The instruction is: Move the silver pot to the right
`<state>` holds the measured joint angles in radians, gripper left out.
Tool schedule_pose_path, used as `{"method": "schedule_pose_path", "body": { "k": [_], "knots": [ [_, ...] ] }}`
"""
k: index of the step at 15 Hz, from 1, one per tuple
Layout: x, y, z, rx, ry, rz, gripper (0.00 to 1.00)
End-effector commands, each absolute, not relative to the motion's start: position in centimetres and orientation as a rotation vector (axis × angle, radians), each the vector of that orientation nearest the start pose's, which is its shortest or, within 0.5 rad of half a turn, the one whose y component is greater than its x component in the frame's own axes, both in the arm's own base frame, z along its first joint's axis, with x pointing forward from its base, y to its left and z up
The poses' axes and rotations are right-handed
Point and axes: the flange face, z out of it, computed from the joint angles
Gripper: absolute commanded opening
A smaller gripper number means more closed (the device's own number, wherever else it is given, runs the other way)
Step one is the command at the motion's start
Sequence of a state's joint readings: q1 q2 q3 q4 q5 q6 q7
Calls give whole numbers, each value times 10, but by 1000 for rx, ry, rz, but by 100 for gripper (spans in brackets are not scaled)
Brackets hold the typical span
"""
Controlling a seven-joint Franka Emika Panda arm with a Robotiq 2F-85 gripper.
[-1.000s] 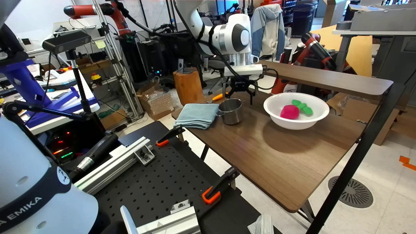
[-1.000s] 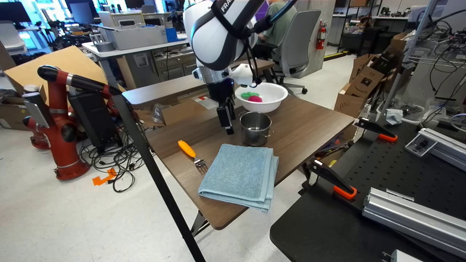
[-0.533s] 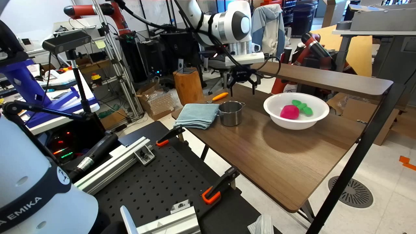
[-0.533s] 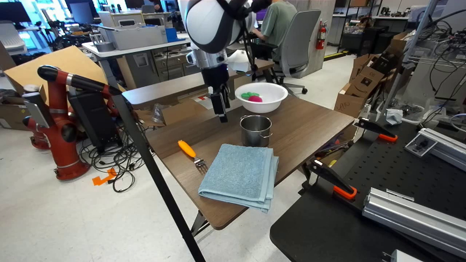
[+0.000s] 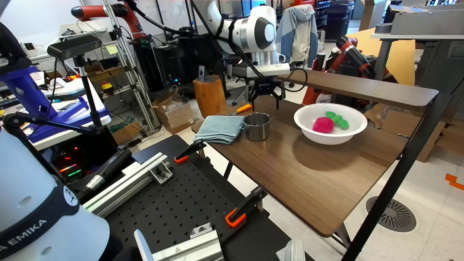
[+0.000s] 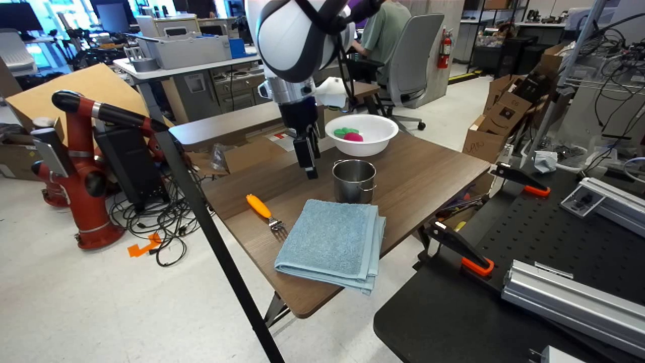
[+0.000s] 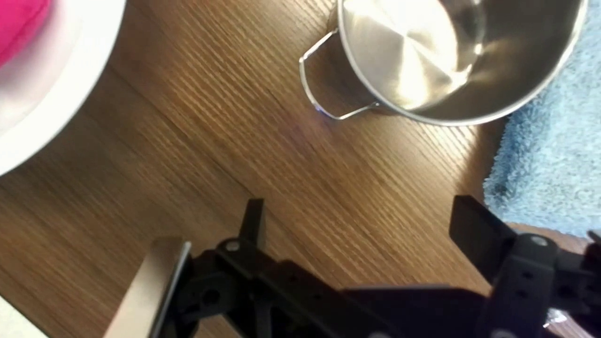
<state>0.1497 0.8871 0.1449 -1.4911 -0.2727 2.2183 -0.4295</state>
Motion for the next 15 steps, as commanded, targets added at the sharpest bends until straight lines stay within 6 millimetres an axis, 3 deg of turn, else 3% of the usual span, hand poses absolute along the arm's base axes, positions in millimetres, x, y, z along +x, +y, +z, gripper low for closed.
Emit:
{"method": "schedule_pose_path", "body": {
  "k": [1,15],
  "knots": [
    [660,185,127,-2890,-1352,286,100],
    [632,166,97,-2839,-1428,408,100]
  ]
}}
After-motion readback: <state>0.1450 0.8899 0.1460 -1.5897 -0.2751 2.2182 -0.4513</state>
